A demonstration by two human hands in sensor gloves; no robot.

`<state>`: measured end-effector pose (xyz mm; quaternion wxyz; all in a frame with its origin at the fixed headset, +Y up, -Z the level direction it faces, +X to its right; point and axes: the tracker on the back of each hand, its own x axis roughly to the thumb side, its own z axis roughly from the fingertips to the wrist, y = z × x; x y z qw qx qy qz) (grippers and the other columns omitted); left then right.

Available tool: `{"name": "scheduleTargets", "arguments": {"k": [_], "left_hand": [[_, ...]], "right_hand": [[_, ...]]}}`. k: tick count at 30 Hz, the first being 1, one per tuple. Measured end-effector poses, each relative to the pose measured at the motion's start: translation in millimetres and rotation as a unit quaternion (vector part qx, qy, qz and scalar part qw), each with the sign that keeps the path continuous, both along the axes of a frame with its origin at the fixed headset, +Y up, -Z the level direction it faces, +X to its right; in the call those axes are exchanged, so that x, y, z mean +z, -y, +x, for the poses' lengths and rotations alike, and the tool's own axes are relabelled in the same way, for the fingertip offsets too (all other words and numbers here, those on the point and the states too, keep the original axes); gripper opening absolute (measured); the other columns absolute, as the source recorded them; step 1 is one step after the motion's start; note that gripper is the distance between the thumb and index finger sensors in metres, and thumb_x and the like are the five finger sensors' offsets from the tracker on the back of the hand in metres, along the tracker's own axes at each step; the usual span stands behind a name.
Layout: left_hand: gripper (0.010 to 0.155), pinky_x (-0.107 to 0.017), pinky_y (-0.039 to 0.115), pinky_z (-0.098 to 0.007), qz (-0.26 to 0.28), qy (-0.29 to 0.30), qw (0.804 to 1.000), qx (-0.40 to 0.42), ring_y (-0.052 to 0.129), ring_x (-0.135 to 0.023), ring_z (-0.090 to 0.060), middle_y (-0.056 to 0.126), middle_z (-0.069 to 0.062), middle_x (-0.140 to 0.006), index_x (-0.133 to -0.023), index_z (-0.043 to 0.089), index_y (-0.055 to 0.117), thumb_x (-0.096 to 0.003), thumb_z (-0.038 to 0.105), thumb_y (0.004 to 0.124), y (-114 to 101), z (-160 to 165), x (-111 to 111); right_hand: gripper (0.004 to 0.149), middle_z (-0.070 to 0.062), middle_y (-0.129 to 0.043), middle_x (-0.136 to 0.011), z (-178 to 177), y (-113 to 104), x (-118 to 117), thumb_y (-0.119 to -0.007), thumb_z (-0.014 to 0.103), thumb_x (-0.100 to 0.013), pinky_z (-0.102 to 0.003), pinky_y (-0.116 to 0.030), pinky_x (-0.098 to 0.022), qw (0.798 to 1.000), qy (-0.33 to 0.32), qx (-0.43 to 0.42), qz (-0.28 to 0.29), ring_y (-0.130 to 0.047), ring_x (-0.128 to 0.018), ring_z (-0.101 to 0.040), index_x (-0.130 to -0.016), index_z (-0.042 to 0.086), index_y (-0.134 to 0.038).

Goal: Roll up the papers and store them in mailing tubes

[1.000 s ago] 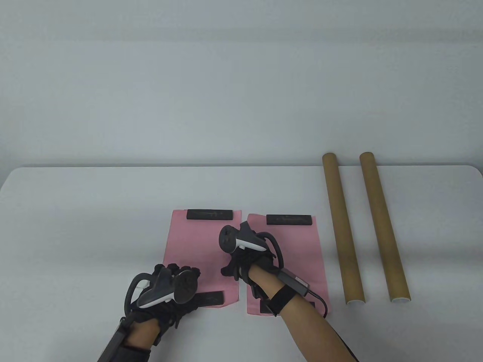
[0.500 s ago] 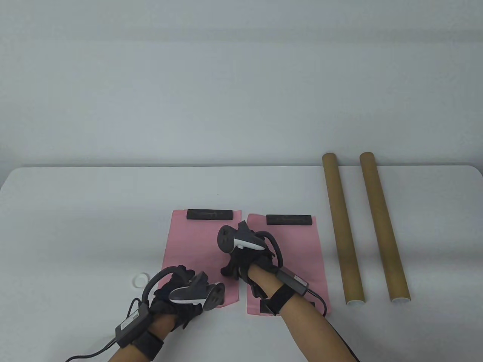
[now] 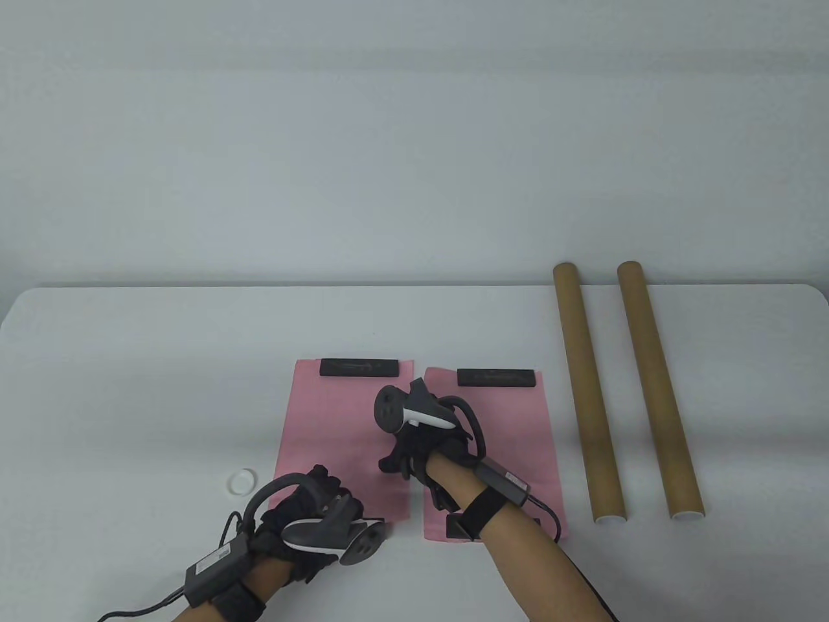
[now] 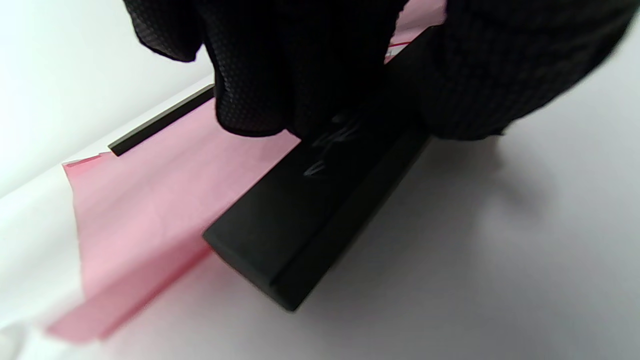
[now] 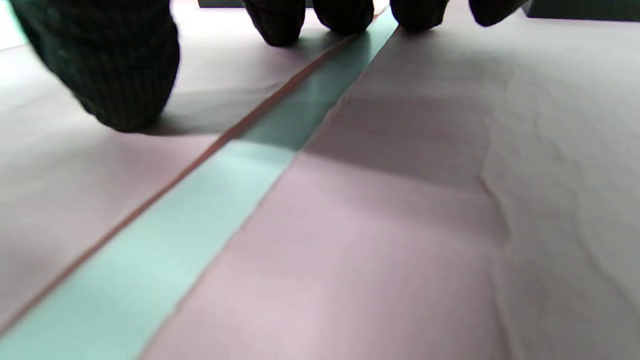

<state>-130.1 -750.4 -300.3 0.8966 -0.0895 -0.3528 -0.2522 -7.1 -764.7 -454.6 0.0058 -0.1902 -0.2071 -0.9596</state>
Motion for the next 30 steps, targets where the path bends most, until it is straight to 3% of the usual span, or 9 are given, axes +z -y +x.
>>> {"name": "scheduleTargets", "arguments": {"k": [14,19,23,26,30], "left_hand": [[0.070,-0.071,0.070,-0.052,-0.022,-0.022,1.000,0.000,0.099,-0.075,-0.023,0.096,-0.002,-0.083,-0.093,0.024,0.079,-0.0317,0.058,0.089,7,-5,0],[0.076,-0.073,0.068,-0.049,0.000,-0.021,1.000,0.001,0.096,-0.079,-0.019,0.092,0.003,-0.086,-0.096,0.029,0.073,-0.0297,0.065,0.082,-9,-9,-6],[0.076,-0.074,0.066,-0.050,0.033,-0.059,0.996,0.049,0.094,-0.083,-0.021,0.090,0.003,-0.090,-0.097,0.030,0.072,-0.0309,0.065,0.080,-43,-16,-29],[0.074,-0.075,0.065,-0.051,0.054,-0.105,0.989,0.090,0.092,-0.085,-0.023,0.089,0.002,-0.091,-0.097,0.030,0.072,-0.0313,0.062,0.083,-71,-21,-58],[0.072,-0.077,0.062,-0.052,0.043,-0.182,0.976,0.112,0.089,-0.090,-0.024,0.086,0.001,-0.095,-0.098,0.031,0.071,-0.0332,0.058,0.084,-85,-25,-105]], "right_hand": [[0.090,-0.021,-0.037,-0.119,1,0,0,-0.085,0.058,-0.045,-0.076,-0.043,-0.070,1.000,0.000,-0.001,-0.001,-0.039,-0.108,-0.061,-0.114,0.014,-0.048],[0.090,-0.021,-0.037,-0.119,1,0,0,-0.085,0.058,-0.045,-0.076,-0.043,-0.071,1.000,0.001,-0.003,-0.002,-0.039,-0.108,-0.061,-0.114,0.015,-0.047],[0.089,-0.021,-0.037,-0.119,1,0,0,-0.085,0.058,-0.045,-0.075,-0.043,-0.071,1.000,0.000,-0.003,-0.002,-0.040,-0.108,-0.061,-0.114,0.015,-0.047],[0.089,-0.021,-0.037,-0.119,2,0,0,-0.085,0.058,-0.045,-0.075,-0.043,-0.071,1.000,0.000,-0.003,-0.002,-0.040,-0.108,-0.061,-0.114,0.015,-0.047],[0.090,-0.020,-0.036,-0.119,2,1,0,-0.085,0.058,-0.046,-0.075,-0.043,-0.071,1.000,0.001,-0.005,-0.002,-0.039,-0.108,-0.061,-0.114,0.015,-0.047]]}}
